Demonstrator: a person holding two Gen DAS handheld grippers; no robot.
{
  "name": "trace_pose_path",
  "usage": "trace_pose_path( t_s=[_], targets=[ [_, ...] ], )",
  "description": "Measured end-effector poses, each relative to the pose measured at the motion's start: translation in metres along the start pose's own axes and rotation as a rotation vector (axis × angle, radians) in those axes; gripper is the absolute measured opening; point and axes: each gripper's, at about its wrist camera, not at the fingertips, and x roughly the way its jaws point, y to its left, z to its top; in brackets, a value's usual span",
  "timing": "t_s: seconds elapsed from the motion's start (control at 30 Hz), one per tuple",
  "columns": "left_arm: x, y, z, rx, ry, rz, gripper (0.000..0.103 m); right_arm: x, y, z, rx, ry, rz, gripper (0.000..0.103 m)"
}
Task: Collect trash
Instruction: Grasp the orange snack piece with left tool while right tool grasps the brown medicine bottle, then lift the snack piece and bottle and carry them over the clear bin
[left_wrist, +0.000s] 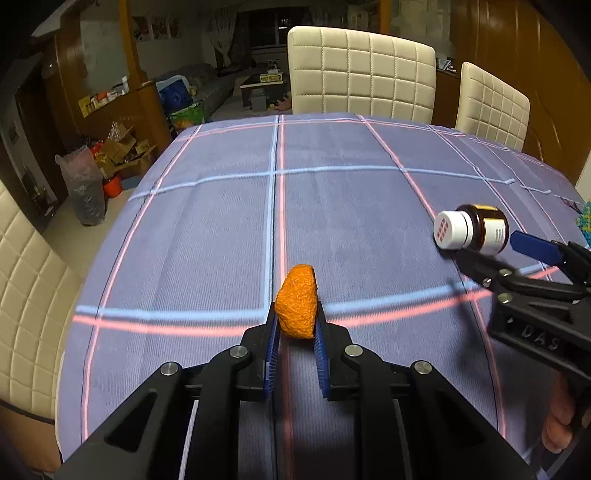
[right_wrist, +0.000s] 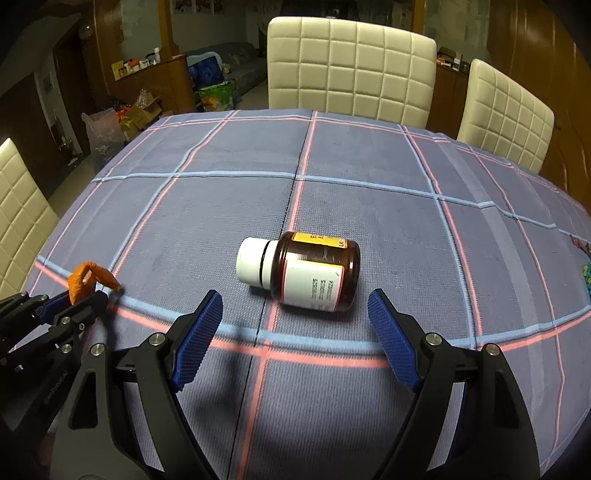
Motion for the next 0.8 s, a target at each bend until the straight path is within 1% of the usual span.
trace_pose_path(
  t_s=[0.2, 0.23, 0.3, 0.4, 0.47, 0.57, 0.63, 0.8],
  targets=[
    [0.007, -0.004, 0.012, 0.001, -0.009, 0.004, 0.017, 0.011, 0.000, 0.005, 0.011, 0.011, -0.007, 0.080],
    [0.008, -0.004, 0.013, -0.001, -0.009, 0.003, 0.017, 0.013, -0.001, 0.005, 0.012, 0.013, -0.008, 0.079],
    [0.008, -0.004, 0.013, 0.002, -0.010, 0.003, 0.017, 0.018, -0.002, 0.006, 0.017, 0.026, -0.006, 0.070],
    [0.008, -0.003, 0.010, 0.003, -0.006, 0.002, 0.017, 0.019, -0.005, 0.004, 0.027, 0.025, -0.013, 0.070],
    [0.006, -0.002, 0.008, 0.001, -0.003, 0.001, 0.017, 0.017, -0.005, 0.003, 0.023, 0.026, -0.027, 0.050],
    [0.001, -0.002, 0.005, 0.004, -0.005, 0.002, 0.017, 0.012, -0.003, -0.001, 0.008, 0.037, -0.017, 0.050],
    [-0.001, -0.002, 0.005, 0.003, -0.007, 0.002, 0.017, 0.008, -0.004, -0.005, 0.009, 0.040, -0.030, 0.050],
    [-0.008, -0.001, 0.005, -0.004, -0.011, -0.007, 0.017, -0.003, -0.002, -0.011, 0.008, 0.034, -0.026, 0.049]
  ],
)
